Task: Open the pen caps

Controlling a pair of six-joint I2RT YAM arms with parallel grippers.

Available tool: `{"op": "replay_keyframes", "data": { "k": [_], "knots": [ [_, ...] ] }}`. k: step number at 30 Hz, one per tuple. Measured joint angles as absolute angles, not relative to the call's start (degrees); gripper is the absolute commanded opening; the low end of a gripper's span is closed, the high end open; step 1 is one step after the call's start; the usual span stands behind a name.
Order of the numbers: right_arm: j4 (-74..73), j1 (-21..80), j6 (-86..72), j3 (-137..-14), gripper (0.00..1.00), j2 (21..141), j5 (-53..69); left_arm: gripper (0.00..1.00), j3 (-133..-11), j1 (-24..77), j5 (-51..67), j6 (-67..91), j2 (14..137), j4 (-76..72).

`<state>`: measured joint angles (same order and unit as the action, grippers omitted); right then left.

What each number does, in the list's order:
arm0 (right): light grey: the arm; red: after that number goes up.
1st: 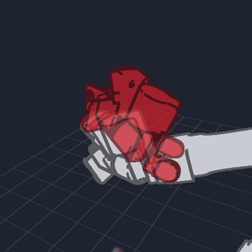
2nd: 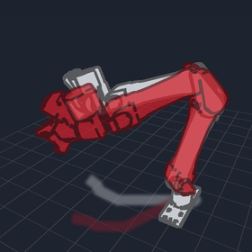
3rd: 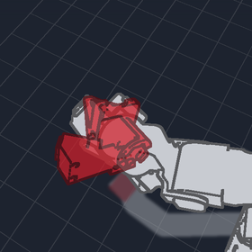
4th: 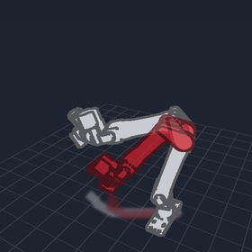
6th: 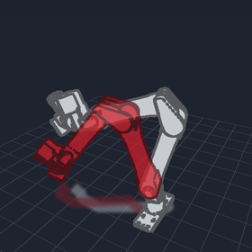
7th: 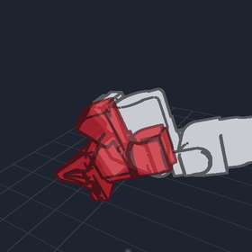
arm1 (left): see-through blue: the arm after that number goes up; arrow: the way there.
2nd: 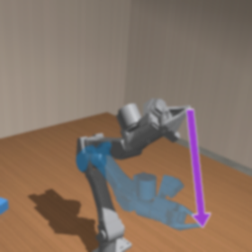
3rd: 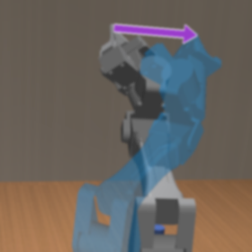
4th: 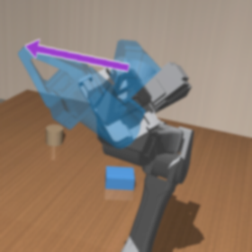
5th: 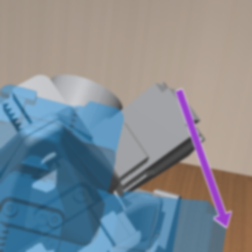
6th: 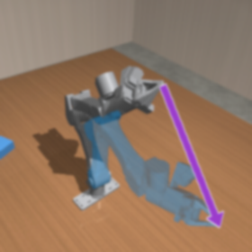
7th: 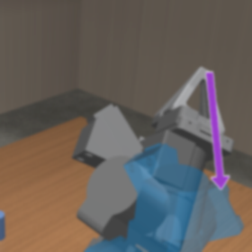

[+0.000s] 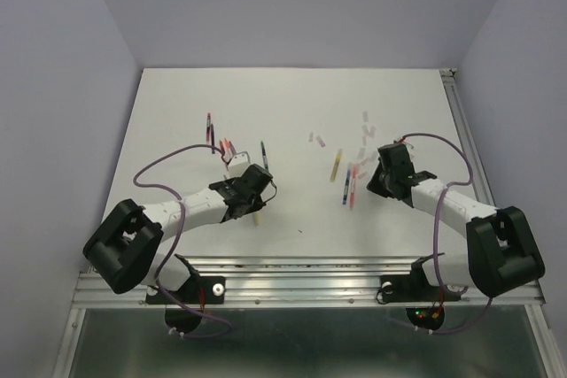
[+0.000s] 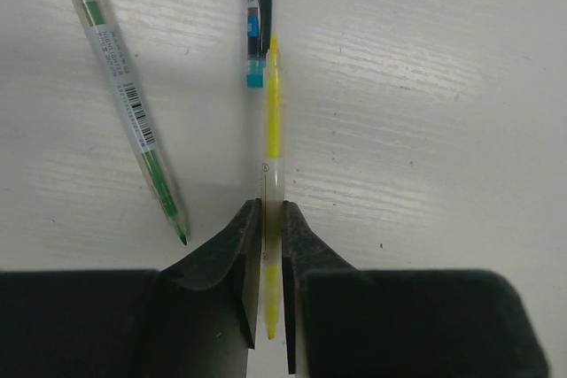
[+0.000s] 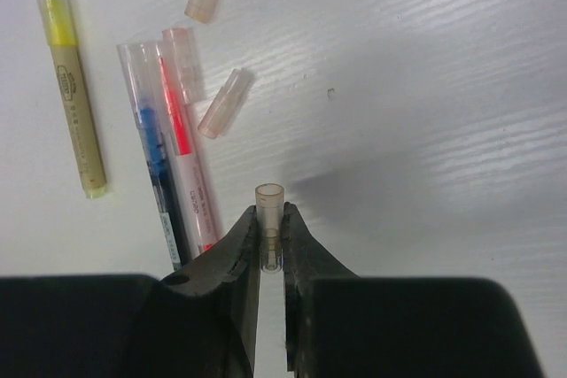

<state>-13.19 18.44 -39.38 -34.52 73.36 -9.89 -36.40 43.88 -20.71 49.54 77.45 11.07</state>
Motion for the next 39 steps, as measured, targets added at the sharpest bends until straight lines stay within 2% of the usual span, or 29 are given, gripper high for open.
{"op": "replay_keyframes", "data": {
  "k": [3,6,7,10,11,14,15,17,19,25,30,35,39],
  "knots": [
    [-13.08,17.98,-38.92,-36.6,0.04,76.88,-9.89,0.36,-37.54,43.88,-20.88,49.28,78.78,11.66],
    [-13.06,17.69,-38.76,-37.82,0.12,79.81,-9.87,0.4,-38.39,43.88,-20.86,49.04,79.35,12.4],
    [-13.06,17.69,-38.76,-38.11,0.18,80.64,-9.87,0.46,-38.79,43.88,-20.82,48.9,79.35,12.75],
    [-13.06,17.69,-38.76,-38.2,0.25,81.41,-9.67,0.6,-39.62,43.86,-20.47,48.47,78.91,13.15],
    [-12.99,17.69,-38.92,-38.2,0.29,81.43,-9.58,0.67,-39.79,43.86,-20.23,48.25,78.41,13.41],
    [-12.82,17.69,-39.03,-38.2,0.4,81.43,-9.37,0.79,-40.18,43.86,-19.42,47.33,75.13,13.78],
    [-12.84,17.69,-39.0,-38.2,0.47,81.43,-9.37,0.89,-40.42,43.88,-19.07,46.89,73.71,13.74],
    [-12.86,17.69,-39.31,-38.2,0.57,81.34,-9.3,0.95,-40.97,43.86,-18.0,45.8,70.43,13.23],
    [-13.06,17.69,-39.24,-38.22,0.66,80.49,-9.26,0.99,-41.74,43.86,-16.34,44.38,67.57,11.64],
    [-14.98,17.69,-39.24,-38.22,0.79,71.13,-9.91,0.99,-46.68,43.88,-11.7,40.4,67.79,7.07],
    [-15.51,17.69,-39.2,-38.2,0.83,61.25,-9.91,0.99,-55.13,43.94,-9.04,37.6,77.49,5.17],
    [-16.69,17.69,-39.2,-38.2,0.85,57.76,-9.98,0.99,-62.19,44.73,-7.49,35.42,86.96,4.89],
    [-18.11,17.69,-39.4,-38.17,1.0,54.17,-10.96,0.99,-70.57,45.93,-5.93,33.34,96.31,5.06]
  ]
}}
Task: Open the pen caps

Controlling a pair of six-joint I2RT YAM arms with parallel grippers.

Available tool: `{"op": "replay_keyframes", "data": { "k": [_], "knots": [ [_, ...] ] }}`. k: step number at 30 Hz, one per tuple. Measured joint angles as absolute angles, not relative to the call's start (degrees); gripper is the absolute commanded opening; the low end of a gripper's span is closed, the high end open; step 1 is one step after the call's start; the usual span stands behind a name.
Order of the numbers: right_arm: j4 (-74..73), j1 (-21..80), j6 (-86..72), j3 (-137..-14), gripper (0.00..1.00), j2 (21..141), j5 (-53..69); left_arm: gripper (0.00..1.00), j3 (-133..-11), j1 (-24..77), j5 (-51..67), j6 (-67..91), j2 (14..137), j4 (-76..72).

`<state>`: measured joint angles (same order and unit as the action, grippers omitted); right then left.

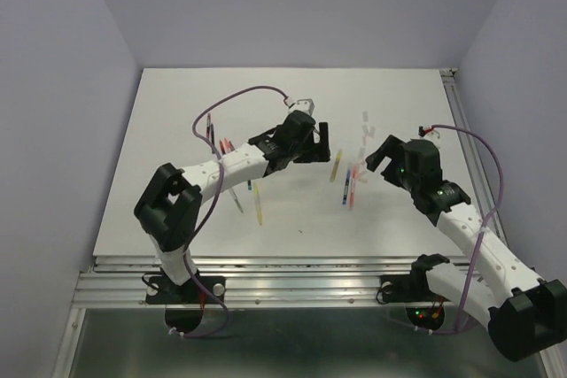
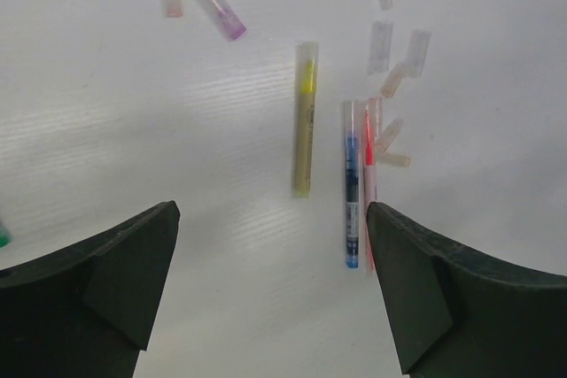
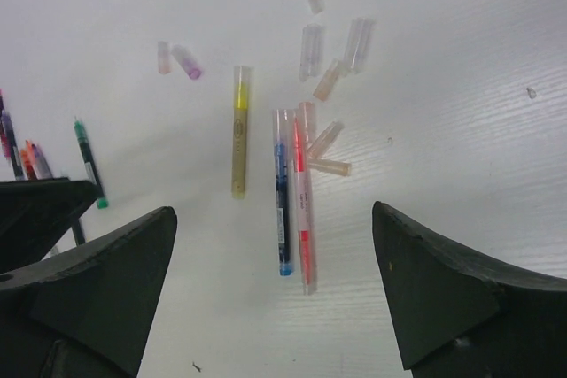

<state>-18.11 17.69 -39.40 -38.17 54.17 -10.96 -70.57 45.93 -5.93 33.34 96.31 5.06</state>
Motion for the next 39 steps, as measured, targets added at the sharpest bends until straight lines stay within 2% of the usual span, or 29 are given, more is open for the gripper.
{"op": "replay_keyframes", "data": {
  "k": [6,10,14,18,19,21,29,32,37,39],
  "knots": [
    [-19.25,17.69,-40.12,-37.71,1.0,49.95,-12.08,0.94,-84.86,47.9,-6.59,30.81,110.37,8.51],
    [-20.69,17.69,-40.8,-37.63,1.0,48.14,-13.23,0.85,-95.11,49.52,-7.92,29.3,120.25,12.64],
    [-21.17,17.69,-40.97,-37.47,1.0,46.7,-13.98,0.79,-99.53,50.15,-8.6,28.69,125.78,16.08],
    [-21.21,17.69,-40.95,-37.36,1.0,44.95,-14.37,0.68,-100.38,50.15,-8.27,28.18,128.22,18.11],
    [-21.19,17.69,-40.95,-37.32,1.0,44.66,-14.44,0.62,-100.88,50.15,-8.29,27.86,128.97,18.44],
    [-21.19,17.69,-40.95,-36.99,1.0,44.1,-14.61,0.56,-101.73,50.15,-7.88,27.81,129.4,18.63],
    [-21.28,17.69,-40.97,-36.56,1.0,43.99,-14.87,0.56,-104.79,50.39,-8.51,26.89,131.2,21.74],
    [-21.28,17.69,-40.97,-36.53,1.0,43.99,-15.05,0.48,-106.74,50.98,-10.39,26.37,132.31,23.44],
    [-21.26,17.69,-41.01,-36.53,1.0,43.9,-15.18,0.43,-108.05,51.72,-12.67,25.52,133.05,25.17],
    [-21.26,17.69,-41.01,-36.51,1.0,43.79,-15.33,0.38,-108.49,51.83,-13.23,25.5,133.25,25.89]
  ]
}}
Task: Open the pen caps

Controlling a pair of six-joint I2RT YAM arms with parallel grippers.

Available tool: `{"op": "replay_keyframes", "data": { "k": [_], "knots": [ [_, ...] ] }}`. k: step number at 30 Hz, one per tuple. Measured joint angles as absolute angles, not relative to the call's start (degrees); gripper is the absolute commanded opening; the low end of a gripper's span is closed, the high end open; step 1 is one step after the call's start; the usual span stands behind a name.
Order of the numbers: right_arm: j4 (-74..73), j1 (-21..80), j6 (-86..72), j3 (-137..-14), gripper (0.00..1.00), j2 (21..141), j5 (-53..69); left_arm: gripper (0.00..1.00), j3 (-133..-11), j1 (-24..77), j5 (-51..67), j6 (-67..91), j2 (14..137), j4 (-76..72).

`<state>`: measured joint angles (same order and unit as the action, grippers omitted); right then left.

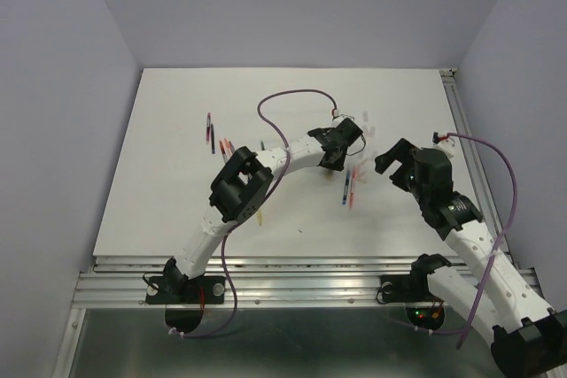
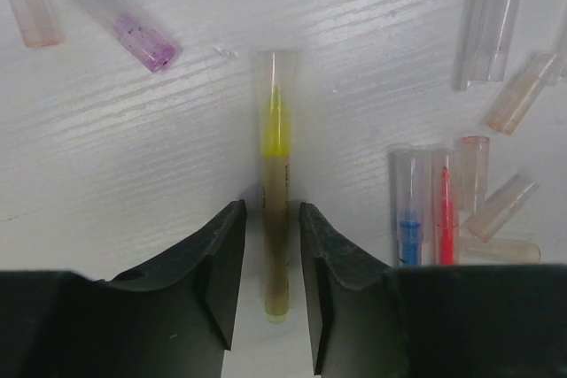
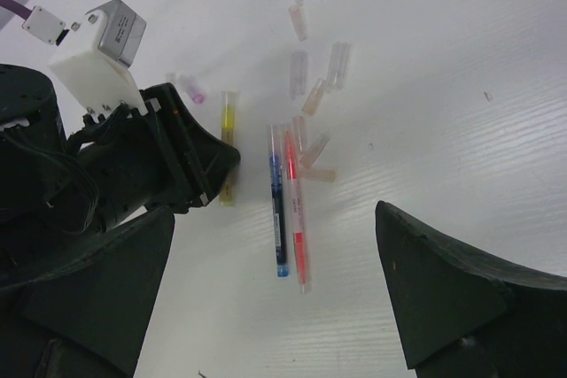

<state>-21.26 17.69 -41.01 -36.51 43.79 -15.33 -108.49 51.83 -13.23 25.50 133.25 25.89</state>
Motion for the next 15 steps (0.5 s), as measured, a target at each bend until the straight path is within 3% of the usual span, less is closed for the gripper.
{"op": "replay_keyframes", "data": {
  "k": [3,6,8,15],
  "knots": [
    [-21.26,17.69,-41.04,-36.42,1.0,43.38,-15.7,0.28,-108.51,51.94,-14.04,25.45,133.27,26.48],
    [-21.19,17.69,-41.04,-35.79,1.0,42.5,-15.99,0.07,-108.49,52.03,-14.55,25.65,133.27,26.79],
    [-21.19,17.69,-41.04,-35.66,1.0,42.26,-16.14,0.0,-108.47,52.07,-14.63,25.98,133.27,26.79],
    [-20.97,17.69,-41.91,-35.05,1.0,41.19,-16.53,0.0,-107.77,52.4,-15.57,25.91,132.9,26.04]
  ]
}}
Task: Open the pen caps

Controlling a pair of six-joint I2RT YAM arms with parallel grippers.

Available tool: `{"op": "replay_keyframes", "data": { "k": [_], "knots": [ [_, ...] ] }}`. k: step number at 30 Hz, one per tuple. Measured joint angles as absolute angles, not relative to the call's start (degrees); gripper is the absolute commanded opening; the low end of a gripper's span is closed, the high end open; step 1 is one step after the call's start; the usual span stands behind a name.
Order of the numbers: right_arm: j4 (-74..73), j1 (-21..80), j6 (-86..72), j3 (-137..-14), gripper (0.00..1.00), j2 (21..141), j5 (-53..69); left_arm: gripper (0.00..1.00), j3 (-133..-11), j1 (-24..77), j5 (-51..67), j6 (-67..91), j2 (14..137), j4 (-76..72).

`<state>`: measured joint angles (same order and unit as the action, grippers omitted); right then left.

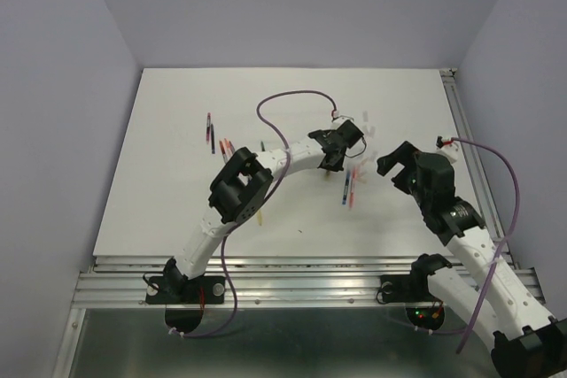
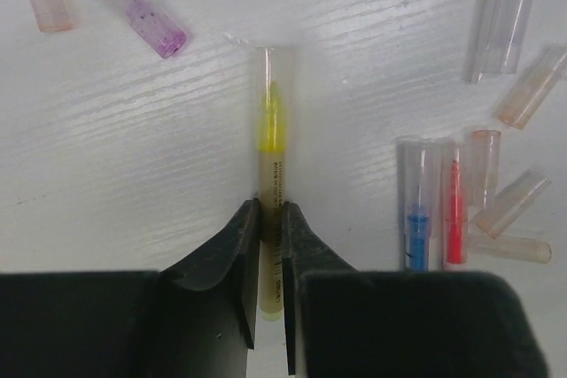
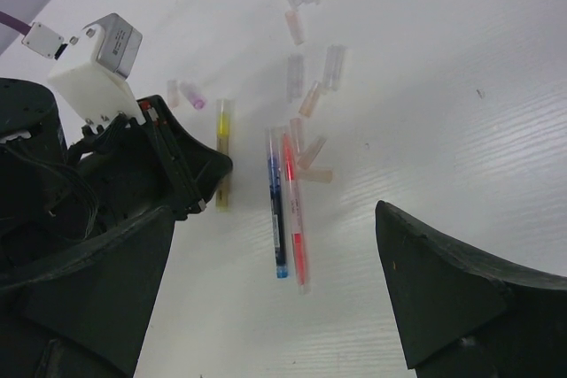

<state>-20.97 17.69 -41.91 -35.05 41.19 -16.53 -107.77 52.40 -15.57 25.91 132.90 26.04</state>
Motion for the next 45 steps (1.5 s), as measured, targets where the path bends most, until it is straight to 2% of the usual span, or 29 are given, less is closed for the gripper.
{"op": "replay_keyframes", "data": {
  "k": [5,9,15,19,21,26,30,36,39,43,44,45],
  "knots": [
    [-20.97,17.69,-42.24,-34.28,1.0,39.75,-16.01,0.0,-101.19,52.66,-16.97,25.78,128.38,23.2],
    [-20.14,17.67,-42.26,-33.69,1.0,38.98,-12.49,0.0,-90.04,52.8,-16.91,25.82,118.02,18.52],
    [-6.2,17.69,-47.33,-24.32,1.0,40.05,7.6,0.0,-66.54,52.9,-13.26,28.01,93.08,4.8],
    [6.79,19.97,-53.98,-16.51,1.0,46.68,17.63,0.0,-49.34,52.95,-9.43,30.55,78.59,-3.46],
    [8.71,22.81,-54.96,-16.19,1.0,48.58,18.52,0.0,-39.86,53.06,-6.33,32.49,72.44,-7.4],
    [15.77,34.15,-55.35,-17.56,1.0,53.23,16.16,0.0,-25.71,54.04,-0.38,36.99,62.59,-12.69],
    [19.86,39.7,-55.57,-19.62,0.98,59.61,12.67,0.0,-22.31,54.43,1.8,39.18,57.47,-15.27],
    [26.57,42.85,-56.36,-23.59,0.95,69.6,9.76,0.0,-20.49,54.57,3.09,41.28,53.69,-18.22],
    [27.99,43.97,-56.64,-26.09,0.87,73.91,9.28,0.0,-19.81,54.65,3.27,41.91,53.39,-18.35],
    [29.63,45.3,-56.82,-29.17,0.6,77.25,8.88,0.0,-19.46,54.68,3.25,42.35,53.39,-18.09],
    [30.11,45.63,-56.93,-29.69,0.49,77.93,8.75,0.0,-19.46,54.68,3.2,42.48,53.39,-18.09],
    [30.35,45.87,-57.04,-30.09,0.46,78.37,8.69,0.0,-19.46,54.68,3.07,42.59,53.36,-18.06]
  ]
}}
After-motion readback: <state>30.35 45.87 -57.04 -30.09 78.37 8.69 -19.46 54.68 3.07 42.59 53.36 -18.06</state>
